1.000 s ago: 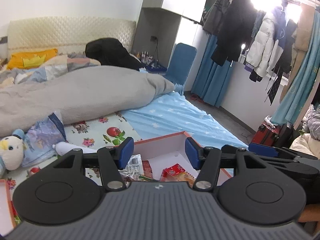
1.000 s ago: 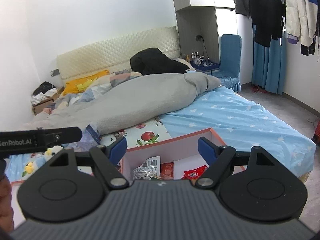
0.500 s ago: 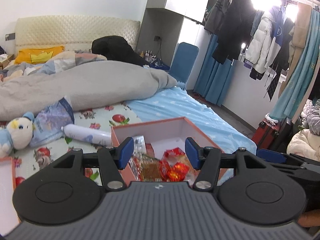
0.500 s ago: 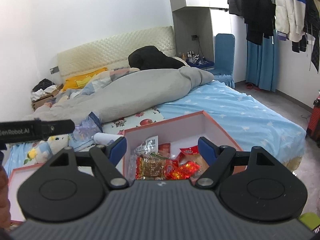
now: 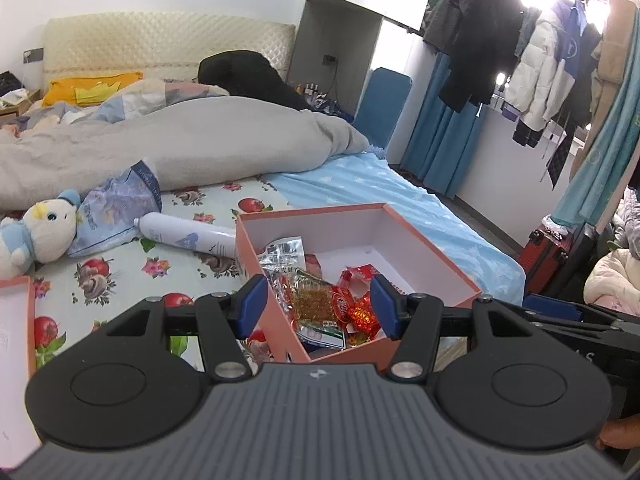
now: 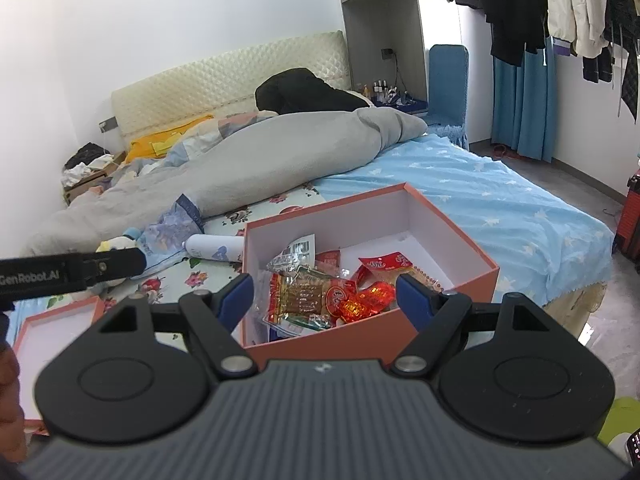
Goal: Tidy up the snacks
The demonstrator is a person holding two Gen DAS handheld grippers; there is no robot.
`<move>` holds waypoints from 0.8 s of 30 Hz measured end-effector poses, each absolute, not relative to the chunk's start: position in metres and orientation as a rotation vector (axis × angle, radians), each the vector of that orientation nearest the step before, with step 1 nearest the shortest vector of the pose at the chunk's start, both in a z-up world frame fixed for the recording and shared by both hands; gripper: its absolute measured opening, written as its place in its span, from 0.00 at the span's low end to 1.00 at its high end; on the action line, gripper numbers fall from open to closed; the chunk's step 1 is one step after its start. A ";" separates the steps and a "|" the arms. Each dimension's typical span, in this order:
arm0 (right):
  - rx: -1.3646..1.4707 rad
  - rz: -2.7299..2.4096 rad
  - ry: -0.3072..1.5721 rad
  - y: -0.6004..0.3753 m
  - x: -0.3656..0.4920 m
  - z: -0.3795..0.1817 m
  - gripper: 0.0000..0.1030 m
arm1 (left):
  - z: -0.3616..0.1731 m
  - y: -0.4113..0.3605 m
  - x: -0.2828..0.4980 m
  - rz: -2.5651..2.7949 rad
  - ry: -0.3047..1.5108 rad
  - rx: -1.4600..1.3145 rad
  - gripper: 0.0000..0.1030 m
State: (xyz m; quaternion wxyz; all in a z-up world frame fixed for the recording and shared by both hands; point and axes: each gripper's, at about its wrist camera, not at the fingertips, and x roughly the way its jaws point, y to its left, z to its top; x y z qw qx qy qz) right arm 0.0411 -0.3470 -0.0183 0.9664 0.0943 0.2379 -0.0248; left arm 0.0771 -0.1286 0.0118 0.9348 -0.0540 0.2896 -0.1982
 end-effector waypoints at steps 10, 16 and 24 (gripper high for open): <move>0.187 -0.059 0.473 -0.348 0.038 -0.018 0.78 | 0.011 -0.129 0.079 -0.396 0.592 -0.106 0.61; 0.171 -0.061 0.463 -0.345 0.039 -0.018 0.78 | 0.012 -0.129 0.079 -0.392 0.585 -0.108 0.61; 0.175 -0.073 0.467 -0.346 0.041 -0.020 0.78 | 0.012 -0.127 0.080 -0.352 0.592 -0.094 0.92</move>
